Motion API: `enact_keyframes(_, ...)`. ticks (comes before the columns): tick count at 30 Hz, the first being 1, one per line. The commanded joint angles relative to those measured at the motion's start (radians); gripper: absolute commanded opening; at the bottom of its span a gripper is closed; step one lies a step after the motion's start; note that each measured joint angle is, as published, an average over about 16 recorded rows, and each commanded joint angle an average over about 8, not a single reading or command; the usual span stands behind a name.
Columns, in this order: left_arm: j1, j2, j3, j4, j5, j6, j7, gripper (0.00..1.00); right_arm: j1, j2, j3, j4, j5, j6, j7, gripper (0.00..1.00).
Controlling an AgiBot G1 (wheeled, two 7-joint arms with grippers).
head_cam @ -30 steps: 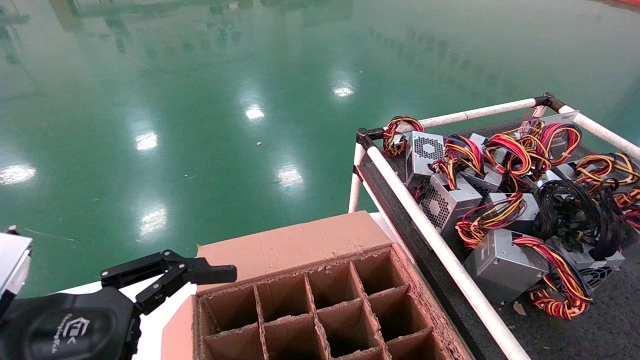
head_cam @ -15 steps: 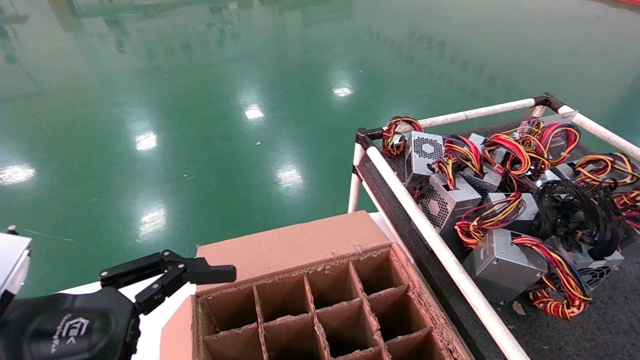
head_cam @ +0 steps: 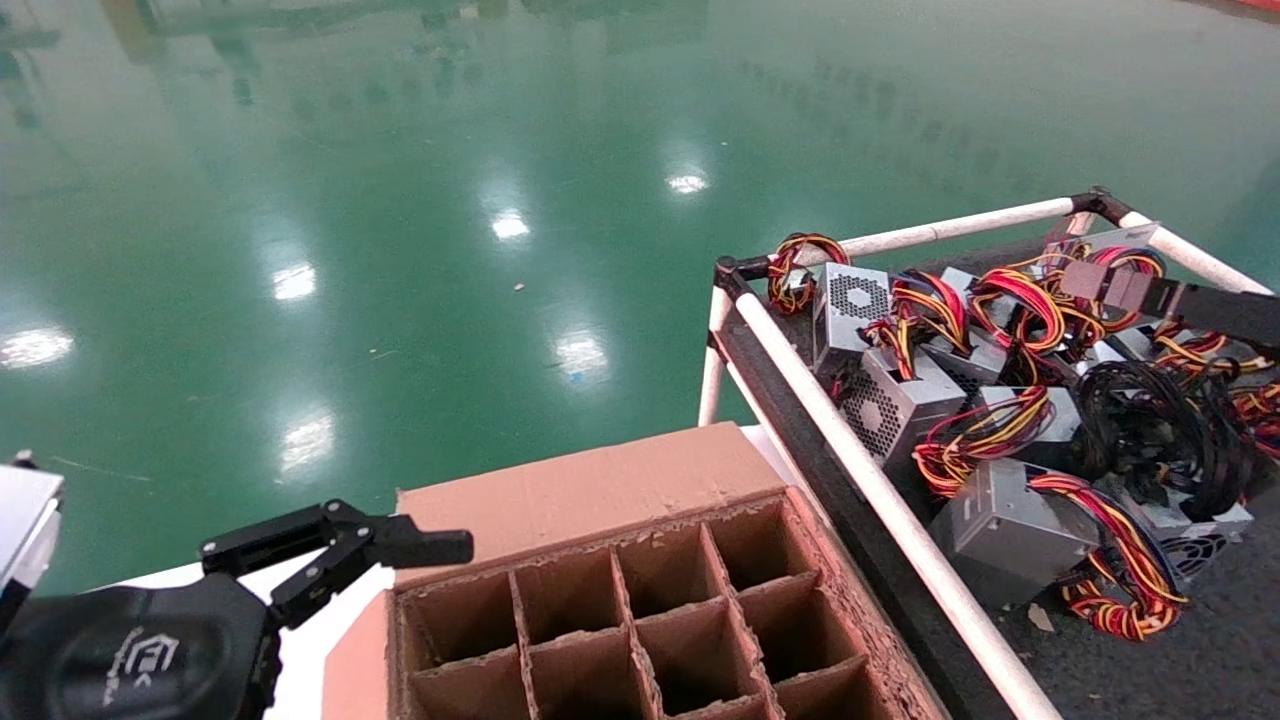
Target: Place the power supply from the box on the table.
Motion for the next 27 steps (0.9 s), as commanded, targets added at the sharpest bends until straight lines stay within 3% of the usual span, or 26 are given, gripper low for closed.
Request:
enact_keyframes(1,0.0,0.0,0.0,0.0,0.0,0.0,0.0,1.0,-0.024,-0.002,0.014,0.036,0.004,-0.002,-0.008,1.0)
enact_keyframes(27,0.0,0.0,0.001,0.0,-0.001,0.0,0.001,1.0,-0.362,-0.03,0.215,0.543,0.068,-0.027,-0.117,1.0)
